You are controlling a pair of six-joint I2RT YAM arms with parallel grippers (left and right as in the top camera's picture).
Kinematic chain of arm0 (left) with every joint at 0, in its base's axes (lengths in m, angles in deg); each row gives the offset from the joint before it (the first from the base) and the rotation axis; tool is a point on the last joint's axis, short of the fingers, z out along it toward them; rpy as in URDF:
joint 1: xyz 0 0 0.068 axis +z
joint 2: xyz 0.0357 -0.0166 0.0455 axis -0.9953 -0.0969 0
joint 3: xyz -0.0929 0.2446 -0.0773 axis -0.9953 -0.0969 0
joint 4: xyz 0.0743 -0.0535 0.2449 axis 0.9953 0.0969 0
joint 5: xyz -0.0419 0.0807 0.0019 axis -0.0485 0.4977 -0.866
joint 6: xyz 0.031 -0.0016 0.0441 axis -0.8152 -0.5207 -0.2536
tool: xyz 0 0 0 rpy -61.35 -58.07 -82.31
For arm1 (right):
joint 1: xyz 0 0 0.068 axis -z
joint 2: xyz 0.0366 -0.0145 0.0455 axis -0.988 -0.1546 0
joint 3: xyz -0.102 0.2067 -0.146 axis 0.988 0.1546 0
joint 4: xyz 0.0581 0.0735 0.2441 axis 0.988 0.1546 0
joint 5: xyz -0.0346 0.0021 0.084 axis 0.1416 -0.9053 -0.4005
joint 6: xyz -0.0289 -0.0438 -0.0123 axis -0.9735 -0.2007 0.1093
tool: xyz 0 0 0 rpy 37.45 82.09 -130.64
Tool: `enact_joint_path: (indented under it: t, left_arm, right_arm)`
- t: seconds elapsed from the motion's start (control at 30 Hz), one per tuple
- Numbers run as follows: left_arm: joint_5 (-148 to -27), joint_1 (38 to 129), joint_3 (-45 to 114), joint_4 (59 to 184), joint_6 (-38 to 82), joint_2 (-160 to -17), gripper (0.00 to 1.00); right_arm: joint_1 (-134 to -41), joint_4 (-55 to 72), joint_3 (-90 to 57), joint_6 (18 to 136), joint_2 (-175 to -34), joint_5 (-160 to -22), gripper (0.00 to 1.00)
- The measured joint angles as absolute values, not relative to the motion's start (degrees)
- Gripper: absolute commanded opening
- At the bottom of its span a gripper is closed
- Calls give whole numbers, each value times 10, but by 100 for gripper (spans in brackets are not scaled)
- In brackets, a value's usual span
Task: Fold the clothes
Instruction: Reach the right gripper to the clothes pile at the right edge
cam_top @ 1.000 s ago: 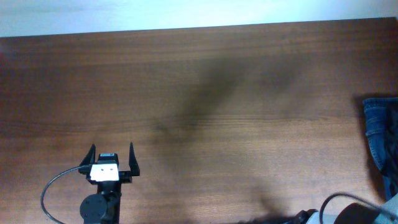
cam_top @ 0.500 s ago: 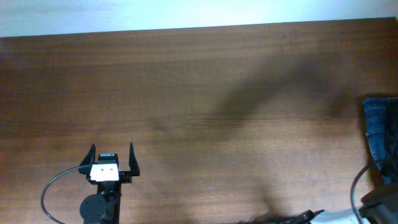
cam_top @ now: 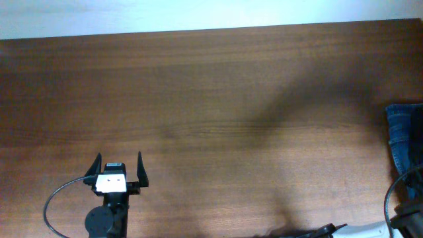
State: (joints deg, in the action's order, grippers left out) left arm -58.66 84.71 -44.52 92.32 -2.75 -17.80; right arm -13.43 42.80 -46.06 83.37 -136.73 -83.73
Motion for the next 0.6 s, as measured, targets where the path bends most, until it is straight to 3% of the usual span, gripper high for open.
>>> enact_joint_path:
  t: [0.2,0.6]
  left_arm:
    - [-587,847,-445,923,-28,-178,99]
    - [-587,847,-445,923,-28,-178,99]
  right_arm:
    - [-136,399,-461,813,-1399,-839,57]
    - [-136,367,-461,792,-1460,-849,57]
